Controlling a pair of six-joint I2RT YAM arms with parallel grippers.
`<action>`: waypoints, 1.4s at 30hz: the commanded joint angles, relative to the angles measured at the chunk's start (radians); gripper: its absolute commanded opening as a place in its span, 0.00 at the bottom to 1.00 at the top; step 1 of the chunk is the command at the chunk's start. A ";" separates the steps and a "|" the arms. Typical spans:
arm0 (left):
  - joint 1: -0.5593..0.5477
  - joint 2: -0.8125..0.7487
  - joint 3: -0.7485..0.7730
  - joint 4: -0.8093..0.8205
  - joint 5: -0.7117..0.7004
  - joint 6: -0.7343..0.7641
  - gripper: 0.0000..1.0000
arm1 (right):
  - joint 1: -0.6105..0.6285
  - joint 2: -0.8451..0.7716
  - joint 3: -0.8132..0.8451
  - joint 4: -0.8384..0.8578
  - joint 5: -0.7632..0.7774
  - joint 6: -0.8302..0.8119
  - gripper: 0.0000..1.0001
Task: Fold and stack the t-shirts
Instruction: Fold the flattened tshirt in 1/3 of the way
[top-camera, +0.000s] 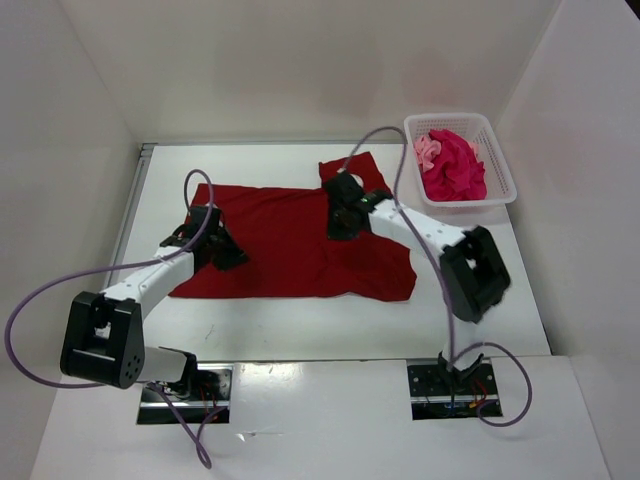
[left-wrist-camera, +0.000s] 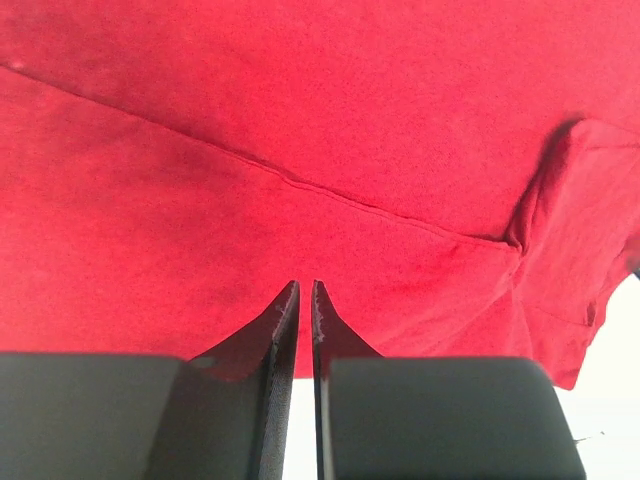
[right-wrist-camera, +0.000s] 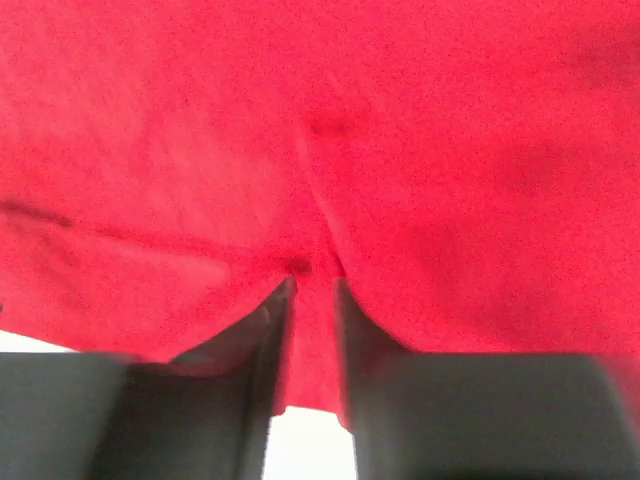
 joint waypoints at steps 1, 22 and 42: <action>0.031 0.007 0.025 -0.018 -0.022 0.025 0.15 | -0.015 -0.217 -0.256 0.054 0.056 0.128 0.16; 0.591 0.119 -0.147 -0.149 0.301 0.043 0.20 | -0.268 -0.717 -0.954 0.050 -0.127 0.447 0.00; 0.421 0.272 0.431 0.037 0.043 0.092 0.23 | -0.233 -0.262 -0.211 0.120 -0.246 0.127 0.05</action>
